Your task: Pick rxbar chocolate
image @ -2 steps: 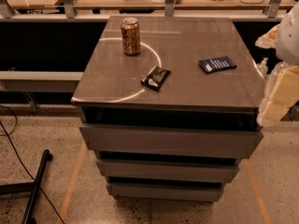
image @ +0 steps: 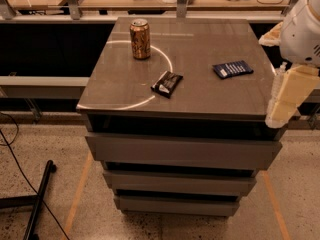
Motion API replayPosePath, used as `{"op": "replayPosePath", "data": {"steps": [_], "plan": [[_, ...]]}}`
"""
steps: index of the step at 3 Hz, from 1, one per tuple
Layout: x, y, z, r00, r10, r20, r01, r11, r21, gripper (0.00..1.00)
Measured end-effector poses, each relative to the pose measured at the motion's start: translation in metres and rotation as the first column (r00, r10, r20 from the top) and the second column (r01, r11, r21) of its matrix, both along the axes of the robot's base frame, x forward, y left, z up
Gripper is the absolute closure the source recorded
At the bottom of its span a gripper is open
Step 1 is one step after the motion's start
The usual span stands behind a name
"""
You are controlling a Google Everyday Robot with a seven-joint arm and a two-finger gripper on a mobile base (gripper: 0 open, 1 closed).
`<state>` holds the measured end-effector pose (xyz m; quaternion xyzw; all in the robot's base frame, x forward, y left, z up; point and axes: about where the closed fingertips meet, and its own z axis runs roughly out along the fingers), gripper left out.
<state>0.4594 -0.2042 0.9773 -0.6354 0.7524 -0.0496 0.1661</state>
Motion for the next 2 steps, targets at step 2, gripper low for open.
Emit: {"op": "replayPosePath", "data": {"steps": [2], "plan": [[0.079,0.045,-0.016,0.9750,0.217,0.047,-0.214,0.975,-0.065,0.00]]}}
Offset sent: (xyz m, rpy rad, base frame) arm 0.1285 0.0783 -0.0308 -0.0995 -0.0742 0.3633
